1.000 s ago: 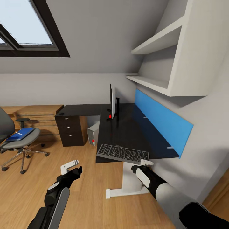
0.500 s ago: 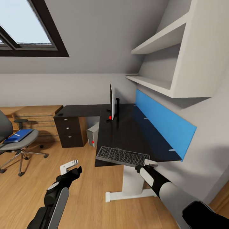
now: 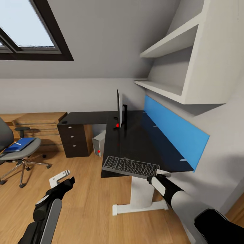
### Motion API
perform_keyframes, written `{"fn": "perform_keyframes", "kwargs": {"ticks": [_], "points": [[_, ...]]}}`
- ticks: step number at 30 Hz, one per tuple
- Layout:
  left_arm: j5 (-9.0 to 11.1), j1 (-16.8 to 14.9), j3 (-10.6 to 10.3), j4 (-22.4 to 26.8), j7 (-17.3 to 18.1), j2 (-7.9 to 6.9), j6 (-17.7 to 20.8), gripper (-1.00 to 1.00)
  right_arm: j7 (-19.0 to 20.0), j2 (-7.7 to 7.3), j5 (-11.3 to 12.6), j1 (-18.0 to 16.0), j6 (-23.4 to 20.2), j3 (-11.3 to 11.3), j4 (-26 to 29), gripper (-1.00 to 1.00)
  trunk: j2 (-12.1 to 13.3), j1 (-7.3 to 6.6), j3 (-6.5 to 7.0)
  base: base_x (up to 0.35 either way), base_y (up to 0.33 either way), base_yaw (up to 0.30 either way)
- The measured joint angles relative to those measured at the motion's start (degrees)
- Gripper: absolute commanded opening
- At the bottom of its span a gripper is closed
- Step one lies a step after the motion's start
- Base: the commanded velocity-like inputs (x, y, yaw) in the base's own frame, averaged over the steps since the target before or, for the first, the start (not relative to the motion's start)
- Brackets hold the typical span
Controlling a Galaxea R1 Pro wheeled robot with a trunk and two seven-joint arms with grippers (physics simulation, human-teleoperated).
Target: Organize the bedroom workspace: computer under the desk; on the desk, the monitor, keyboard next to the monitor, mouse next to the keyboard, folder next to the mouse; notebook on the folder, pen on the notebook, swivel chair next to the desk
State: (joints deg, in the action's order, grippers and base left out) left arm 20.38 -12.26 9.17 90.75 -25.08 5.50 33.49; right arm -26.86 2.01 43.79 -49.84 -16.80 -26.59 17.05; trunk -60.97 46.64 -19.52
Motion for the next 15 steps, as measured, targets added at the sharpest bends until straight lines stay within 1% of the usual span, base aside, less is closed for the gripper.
{"fn": "perform_keyframes", "kwargs": {"ticks": [6,15], "points": [[0.02,0.00,0.35,0.25,0.01,0.11,0.00,1.00,0.00,0.15,0.06,-0.22,-0.17,0.00,-0.23,1.00,0.00,0.00,0.00,0.000,0.000,0.000],[0.03,0.00,0.39,0.77,-0.12,0.17,0.00,1.00,0.00,0.35,0.08,-0.23,-0.20,-0.10,-0.16,1.00,-3.60,1.97,-1.61,0.000,0.000,0.000]]}}
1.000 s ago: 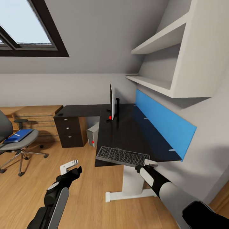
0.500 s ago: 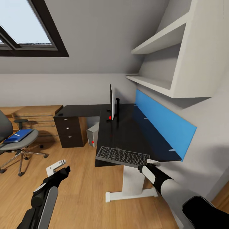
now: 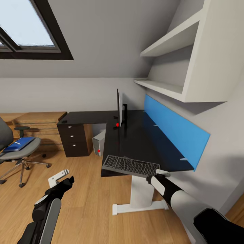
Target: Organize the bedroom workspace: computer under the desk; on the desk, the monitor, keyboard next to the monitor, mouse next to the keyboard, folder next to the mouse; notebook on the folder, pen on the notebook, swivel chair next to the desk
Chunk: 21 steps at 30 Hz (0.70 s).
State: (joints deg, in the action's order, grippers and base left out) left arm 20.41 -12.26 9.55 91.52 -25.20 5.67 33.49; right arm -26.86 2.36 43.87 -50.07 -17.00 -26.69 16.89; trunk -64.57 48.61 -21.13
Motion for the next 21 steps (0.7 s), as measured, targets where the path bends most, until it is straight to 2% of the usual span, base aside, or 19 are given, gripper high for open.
{"fn": "perform_keyframes", "kwargs": {"ticks": [21], "points": [[0.00,0.00,-0.08,-0.01,-0.05,0.13,0.00,1.00,0.08,0.14,-0.07,-0.01,0.14,-0.20,0.05,1.00,-8.43,4.61,-3.77,0.000,0.000,0.000]]}}
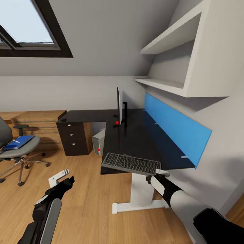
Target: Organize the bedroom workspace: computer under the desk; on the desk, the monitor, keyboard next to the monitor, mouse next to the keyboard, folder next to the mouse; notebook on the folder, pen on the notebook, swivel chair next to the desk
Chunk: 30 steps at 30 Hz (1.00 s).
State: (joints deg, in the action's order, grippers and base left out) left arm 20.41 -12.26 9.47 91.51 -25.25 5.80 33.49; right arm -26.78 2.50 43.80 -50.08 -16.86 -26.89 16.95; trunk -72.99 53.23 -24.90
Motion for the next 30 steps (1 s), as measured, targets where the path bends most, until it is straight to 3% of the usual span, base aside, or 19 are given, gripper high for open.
{"fn": "perform_keyframes", "kwargs": {"ticks": [12,20,30], "points": [[-0.01,0.00,-0.03,-0.01,0.00,0.05,0.00,1.00,0.01,0.07,-0.01,-0.01,0.20,-0.04,0.00,1.00,-4.82,2.64,-2.16,0.000,0.000,0.000],[-0.01,0.00,-0.33,-0.10,0.11,0.06,-0.02,1.00,0.01,0.07,-0.05,-0.02,0.40,-0.05,0.08,1.00,-4.83,2.64,-2.16,0.000,0.000,0.000],[-0.09,0.00,-1.52,-0.51,0.26,-0.03,0.02,1.00,0.01,0.09,-0.10,-0.05,0.52,-0.13,0.09,1.00,-4.83,2.64,-2.16,0.164,0.000,0.000]]}}
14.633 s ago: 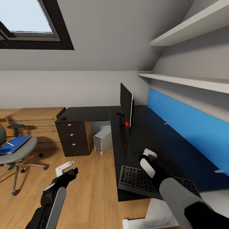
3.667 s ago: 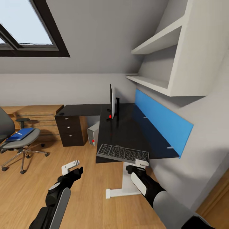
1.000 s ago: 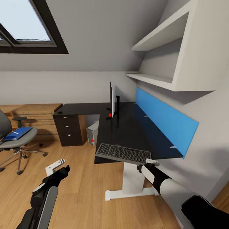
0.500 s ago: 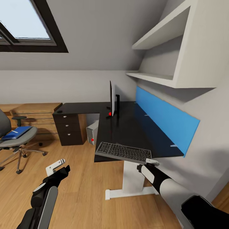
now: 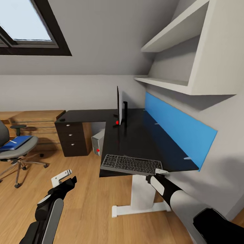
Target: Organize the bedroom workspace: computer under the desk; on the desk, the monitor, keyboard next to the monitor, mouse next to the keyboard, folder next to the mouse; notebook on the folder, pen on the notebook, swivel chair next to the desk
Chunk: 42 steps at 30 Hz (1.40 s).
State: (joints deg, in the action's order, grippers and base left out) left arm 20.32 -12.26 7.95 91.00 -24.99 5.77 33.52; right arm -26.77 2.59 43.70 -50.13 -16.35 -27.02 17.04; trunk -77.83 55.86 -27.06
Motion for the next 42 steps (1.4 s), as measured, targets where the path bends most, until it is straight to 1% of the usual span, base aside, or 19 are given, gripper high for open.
{"fn": "perform_keyframes", "kwargs": {"ticks": [9,19,38,42], "points": [[-0.09,0.00,-0.17,-0.02,0.08,-0.07,-0.02,1.00,0.00,0.30,-0.12,0.04,0.15,-0.01,0.05,1.00,0.00,0.00,0.00,0.121,0.000,0.000],[-0.12,0.00,-0.21,-0.08,0.09,-0.09,0.01,1.00,-0.08,0.26,-0.25,0.03,0.86,-0.01,0.17,1.00,0.00,0.00,0.00,0.106,0.000,0.000],[-0.19,0.00,-0.26,-0.11,0.09,-0.09,-0.01,1.00,-0.08,0.26,-0.24,0.06,1.55,-0.01,0.18,1.00,0.00,0.01,0.00,0.006,0.000,0.000],[-0.19,0.00,-0.26,-0.11,0.09,-0.09,-0.01,1.00,-0.07,0.26,-0.24,0.04,1.55,-0.01,0.17,1.00,0.00,-0.01,0.00,0.132,0.000,0.000]]}}
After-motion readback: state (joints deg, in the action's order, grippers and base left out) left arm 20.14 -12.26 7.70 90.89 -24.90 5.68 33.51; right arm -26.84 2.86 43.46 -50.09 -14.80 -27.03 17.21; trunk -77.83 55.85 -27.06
